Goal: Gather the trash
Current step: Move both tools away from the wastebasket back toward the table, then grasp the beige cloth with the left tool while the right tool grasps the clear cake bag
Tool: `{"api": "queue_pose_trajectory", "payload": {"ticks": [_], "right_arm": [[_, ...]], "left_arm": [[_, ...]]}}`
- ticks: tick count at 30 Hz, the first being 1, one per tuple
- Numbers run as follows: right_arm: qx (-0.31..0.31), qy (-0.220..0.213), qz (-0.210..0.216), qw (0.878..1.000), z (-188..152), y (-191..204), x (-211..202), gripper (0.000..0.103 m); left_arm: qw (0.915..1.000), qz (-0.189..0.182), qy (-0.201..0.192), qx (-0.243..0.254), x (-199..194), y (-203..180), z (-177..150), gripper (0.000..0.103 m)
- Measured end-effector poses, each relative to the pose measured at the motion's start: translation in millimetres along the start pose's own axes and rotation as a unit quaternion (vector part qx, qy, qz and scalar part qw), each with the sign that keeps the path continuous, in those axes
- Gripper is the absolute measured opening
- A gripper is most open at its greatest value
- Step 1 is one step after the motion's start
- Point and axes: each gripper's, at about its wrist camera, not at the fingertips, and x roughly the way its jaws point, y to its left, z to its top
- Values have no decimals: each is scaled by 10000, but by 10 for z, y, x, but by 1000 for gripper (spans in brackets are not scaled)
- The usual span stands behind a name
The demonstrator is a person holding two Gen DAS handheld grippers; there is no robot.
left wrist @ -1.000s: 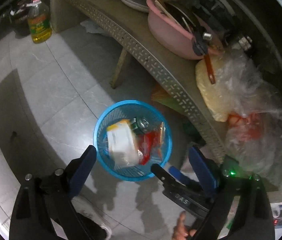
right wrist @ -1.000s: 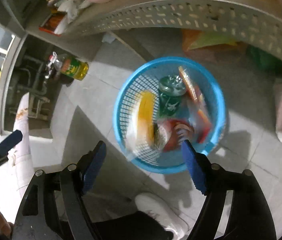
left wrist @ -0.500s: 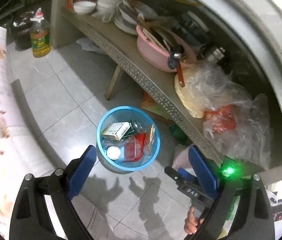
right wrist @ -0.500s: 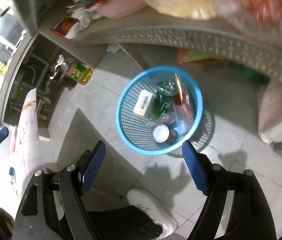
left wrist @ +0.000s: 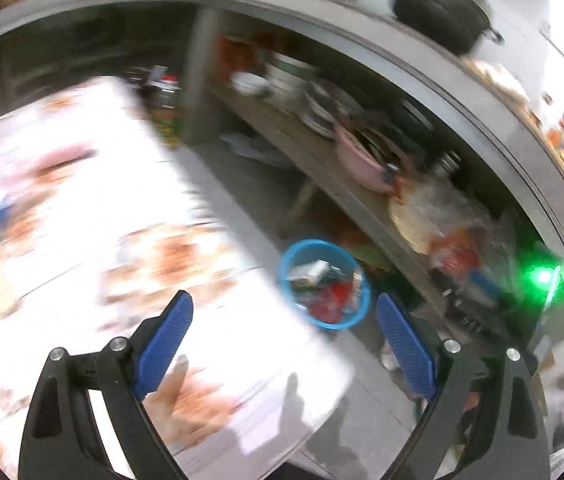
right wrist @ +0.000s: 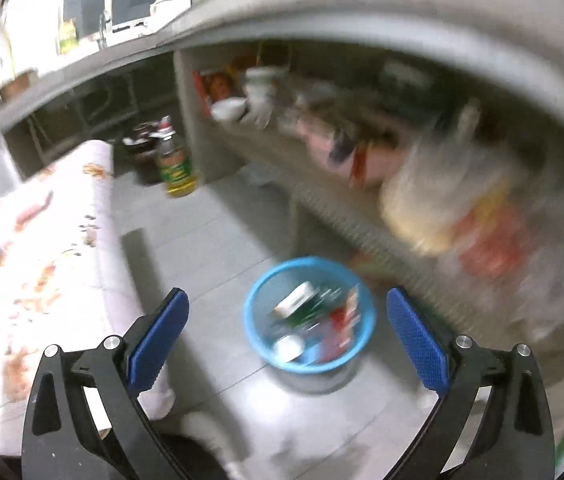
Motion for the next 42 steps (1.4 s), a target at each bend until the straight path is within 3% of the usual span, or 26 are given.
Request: {"api": "queue_pose_trajectory", "payload": {"ticks": [3, 6, 11, 14, 19, 23, 28, 31, 36, 42], "right_arm": [[-313, -180, 202, 9991, 60, 280, -109, 95], [-575, -364, 387, 9969, 144, 579, -220, 95], [-1190, -754, 938, 9856, 311, 1152, -409, 95], [-1373, -820, 1540, 9750, 362, 1436, -448, 95], [-1184, -359, 2630, 9568, 405, 1792, -319, 95], [-912, 422, 3103, 9453, 382, 2048, -131, 95], [-749, 1088, 3389, 9315, 322, 2255, 20, 95], [-809, 1194, 3393, 9295, 270, 2328, -43, 95], [-785, 1323, 3369, 9289, 296, 2354, 7, 95], [-735, 1453, 3349, 9281, 329, 2377, 125, 95]], "left_arm": [[9970, 517, -246, -527, -368, 433, -244, 94], [9879, 1002, -478, -1087, -735, 871, -510, 97], [9742, 1584, -702, -1447, -1085, 1318, -748, 97], [9667, 1677, -940, -1688, -1289, 1562, -792, 97], [9661, 1423, -1173, -1804, -1403, 1806, -726, 97], [9678, 1517, -1093, -1683, -1254, 1993, -570, 97], [9645, 2277, -735, -1114, -896, 2270, -313, 97], [9626, 2601, -353, -673, -591, 2485, -106, 97], [9622, 2696, 96, -380, -230, 2820, 58, 97], [9672, 2497, 467, 53, -44, 3001, 41, 91]]}}
